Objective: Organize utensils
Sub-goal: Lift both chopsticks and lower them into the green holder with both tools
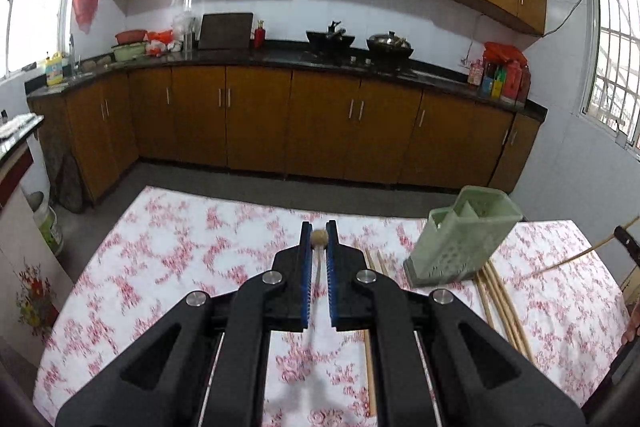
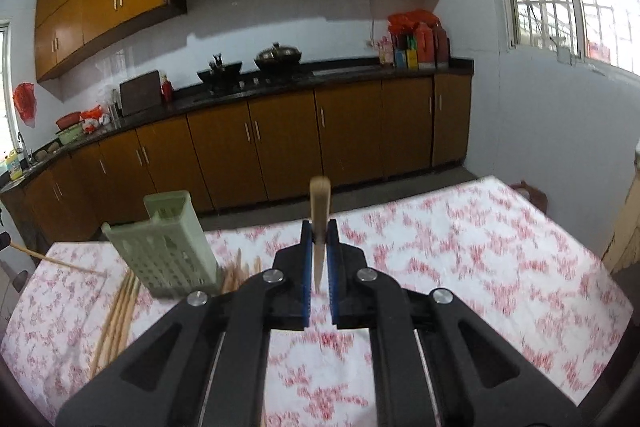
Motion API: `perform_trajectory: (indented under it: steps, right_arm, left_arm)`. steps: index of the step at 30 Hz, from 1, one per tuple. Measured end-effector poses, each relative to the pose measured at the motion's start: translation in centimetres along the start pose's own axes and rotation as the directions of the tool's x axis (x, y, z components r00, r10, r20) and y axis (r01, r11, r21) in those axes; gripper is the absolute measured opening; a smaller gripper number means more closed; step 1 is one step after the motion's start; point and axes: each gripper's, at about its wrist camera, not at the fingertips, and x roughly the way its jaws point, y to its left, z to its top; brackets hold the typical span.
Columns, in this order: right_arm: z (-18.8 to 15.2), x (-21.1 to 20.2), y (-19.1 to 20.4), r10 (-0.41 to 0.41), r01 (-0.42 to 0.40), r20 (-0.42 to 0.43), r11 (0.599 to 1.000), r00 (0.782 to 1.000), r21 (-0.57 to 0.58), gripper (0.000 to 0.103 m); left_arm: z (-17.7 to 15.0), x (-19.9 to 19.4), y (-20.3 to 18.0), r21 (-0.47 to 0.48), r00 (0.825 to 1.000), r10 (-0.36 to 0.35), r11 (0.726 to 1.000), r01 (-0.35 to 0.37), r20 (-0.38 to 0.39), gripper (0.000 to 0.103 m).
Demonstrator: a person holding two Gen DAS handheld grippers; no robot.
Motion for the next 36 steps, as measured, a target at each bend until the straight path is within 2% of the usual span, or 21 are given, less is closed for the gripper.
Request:
perform_trajectory:
  steps: [4, 9, 13, 17, 19, 25, 30, 36]
  right_arm:
    - [3.6, -1.2, 0.6, 0.049, -0.049, 0.065, 0.999, 0.997, 0.002, 0.008]
    - [8.3, -2.9, 2.1, 0.138, -0.141, 0.153, 0.99, 0.979, 0.008, 0.008]
    - [10.7, -3.2, 3.9, 0.242, -0.25, 0.173, 0.968, 0.955, 0.021, 0.008]
    - [11.2, -2.7, 5.8, 0.289, -0.292, 0.164, 0.957, 0.943, -0.006, 0.008]
    - [11.0, -2.2, 6.9, 0.305, -0.305, 0.147, 0.952, 0.941, -0.023, 0.008]
    - [9.4, 0.3, 8.2, 0.313, -0.312, 0.07, 0.95, 0.947, -0.025, 0.008]
    - [8.0, 2.2, 8.8, 0.299, -0.299, 0.017, 0.954, 0.954, -0.019, 0.008]
    - [6.6, 3.3, 9.2, 0.299, -0.299, -0.017, 0.954, 0.954, -0.018, 0.01]
  left_arm:
    - [2.7, -1.3, -0.5, 0.005, 0.999, -0.017, 1.0, 0.017, 0.044, 0.007]
    - [7.2, -3.9, -2.4, 0.022, 0.989, -0.063, 0.998, 0.06, 0.131, 0.007]
    - [10.5, -5.5, -4.8, 0.031, 0.972, -0.108, 0.994, 0.103, 0.208, 0.007]
    - [12.1, -5.8, -7.8, 0.04, 0.952, -0.156, 0.988, 0.151, 0.265, 0.007]
    - [12.0, -5.0, -9.2, 0.047, 0.951, -0.177, 0.984, 0.171, 0.254, 0.007]
    - [9.9, -1.3, -11.2, 0.041, 0.963, -0.207, 0.978, 0.203, 0.174, 0.007]
    - [8.2, 1.1, -11.5, 0.025, 0.969, -0.218, 0.976, 0.217, 0.112, 0.007]
    - [7.2, 1.7, -11.1, 0.019, 0.973, -0.221, 0.975, 0.22, 0.06, 0.007]
